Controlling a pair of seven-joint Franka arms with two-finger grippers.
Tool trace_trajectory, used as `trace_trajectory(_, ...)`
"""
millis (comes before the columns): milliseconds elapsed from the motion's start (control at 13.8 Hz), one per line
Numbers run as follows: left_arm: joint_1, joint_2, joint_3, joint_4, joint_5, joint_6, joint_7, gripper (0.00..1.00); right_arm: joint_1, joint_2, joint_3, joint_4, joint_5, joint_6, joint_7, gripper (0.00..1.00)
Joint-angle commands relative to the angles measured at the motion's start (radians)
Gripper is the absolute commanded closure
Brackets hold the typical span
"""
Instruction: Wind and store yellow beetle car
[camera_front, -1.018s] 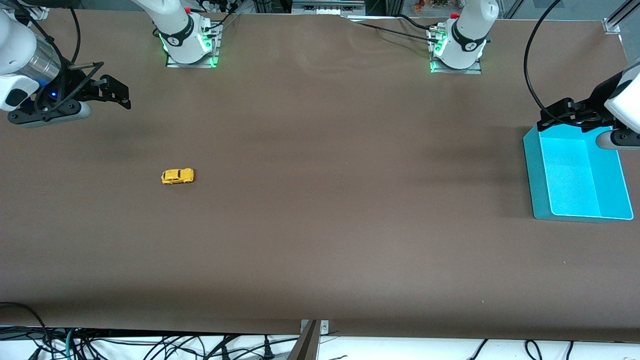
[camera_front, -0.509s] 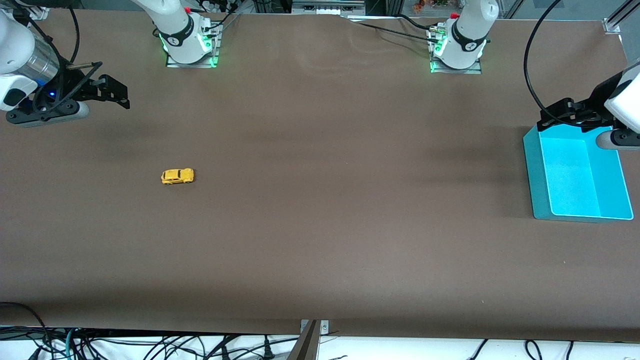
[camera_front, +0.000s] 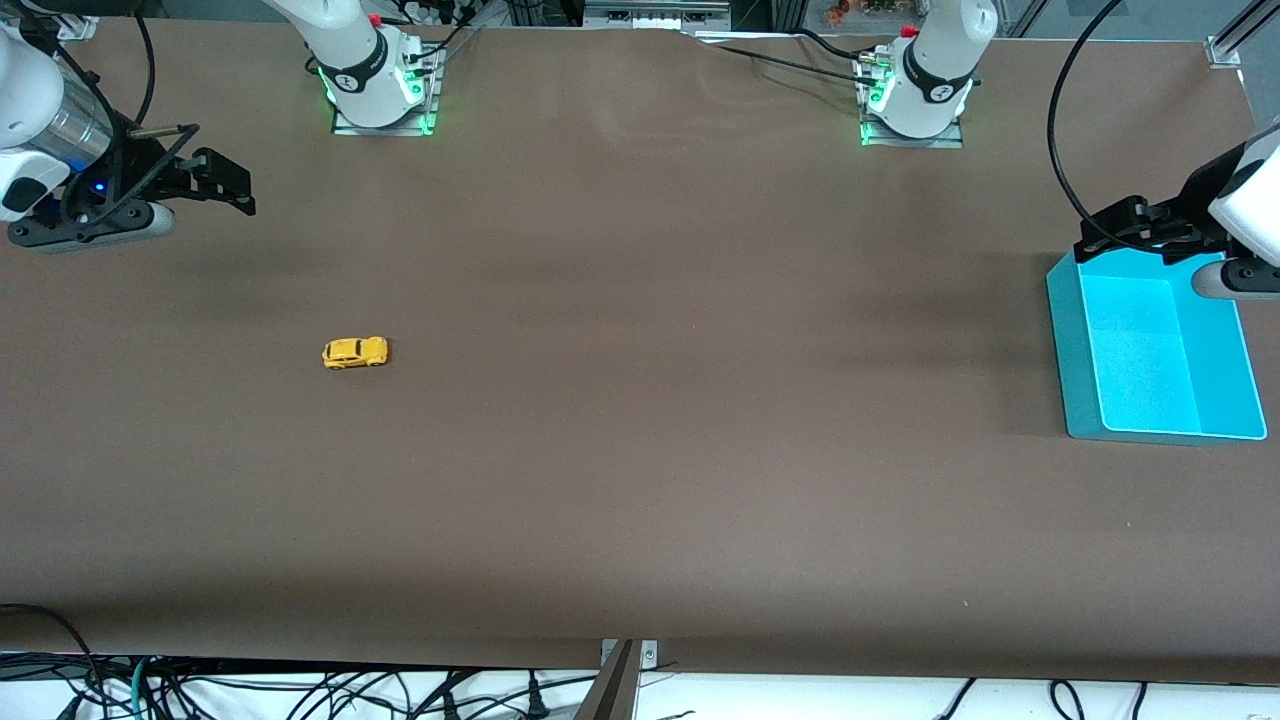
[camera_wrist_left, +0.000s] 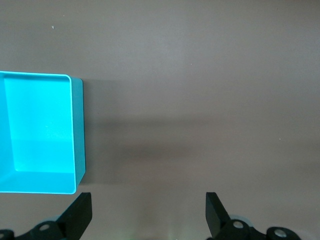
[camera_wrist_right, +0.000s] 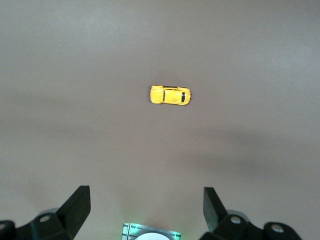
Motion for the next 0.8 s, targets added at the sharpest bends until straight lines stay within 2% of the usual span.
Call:
trace_trajectory(0,-0.001,0.004,0.0,0.017,-0.013,-0.002,-0.014,0.0,-0.009,0.001,0.001,0.01,-0.013,-0.026,0.005,0.0)
trace_trajectory(727,0.001,0.004,0.001,0.017,-0.016,-0.002,-0.014,0.0,-0.01,0.006,-0.006,-0.005,-0.015,-0.015,0.007,0.0)
